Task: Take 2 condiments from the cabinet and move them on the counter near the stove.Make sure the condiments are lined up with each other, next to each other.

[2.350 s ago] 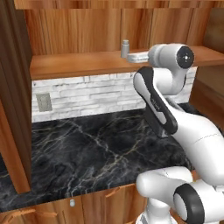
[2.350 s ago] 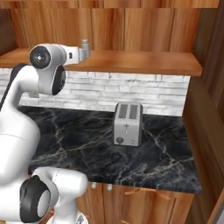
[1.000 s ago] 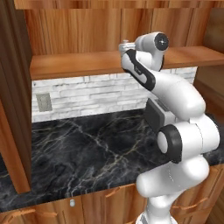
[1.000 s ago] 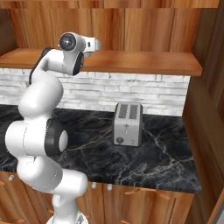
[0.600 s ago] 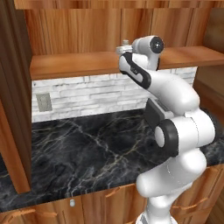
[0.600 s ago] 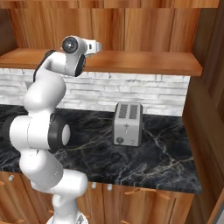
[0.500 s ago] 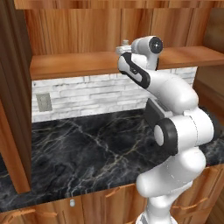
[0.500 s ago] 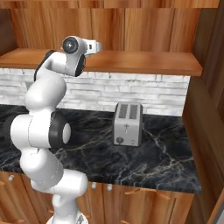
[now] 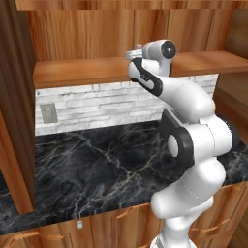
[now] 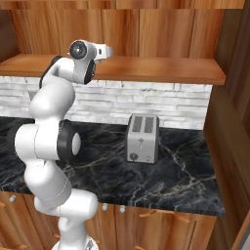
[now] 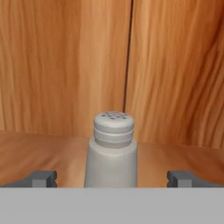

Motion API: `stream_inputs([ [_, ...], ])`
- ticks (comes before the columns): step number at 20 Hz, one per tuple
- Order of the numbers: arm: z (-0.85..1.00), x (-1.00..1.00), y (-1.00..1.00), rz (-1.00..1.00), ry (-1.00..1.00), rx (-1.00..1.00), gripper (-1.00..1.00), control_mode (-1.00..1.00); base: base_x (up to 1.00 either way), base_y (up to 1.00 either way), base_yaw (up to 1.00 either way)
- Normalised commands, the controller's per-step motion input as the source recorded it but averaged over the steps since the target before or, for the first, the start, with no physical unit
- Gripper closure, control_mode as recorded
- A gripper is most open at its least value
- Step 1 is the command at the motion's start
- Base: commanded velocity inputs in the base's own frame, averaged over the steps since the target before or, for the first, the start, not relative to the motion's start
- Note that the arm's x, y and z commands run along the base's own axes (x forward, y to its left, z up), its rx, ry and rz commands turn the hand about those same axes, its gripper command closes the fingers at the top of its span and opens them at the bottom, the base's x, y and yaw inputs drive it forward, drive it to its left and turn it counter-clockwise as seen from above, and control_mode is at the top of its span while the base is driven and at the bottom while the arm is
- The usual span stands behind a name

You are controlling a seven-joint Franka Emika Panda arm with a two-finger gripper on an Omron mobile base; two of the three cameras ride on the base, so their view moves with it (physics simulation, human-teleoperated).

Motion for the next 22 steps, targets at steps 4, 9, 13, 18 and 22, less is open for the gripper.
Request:
stream_inputs([
  [4,0.0,0.26,0.0,0.0,0.0,0.0,-1.0,-1.0,0.0,0.0,0.0],
  [9,0.0,0.31,0.03,0.0,0.02,0.0,-1.0,-1.0,0.0,0.0,0.0],
  [13,-0.02,0.11,0.0,0.0,0.02,0.0,1.0,-1.0,0.0,0.0,0.0],
  [18,0.0,-0.09,0.0,0.0,0.0,0.0,1.0,-1.0,0.0,0.0,0.0],
  [22,-0.01,-0.53,-0.01,-0.02,-0.05,0.0,1.0,-1.0,0.0,0.0,0.0],
])
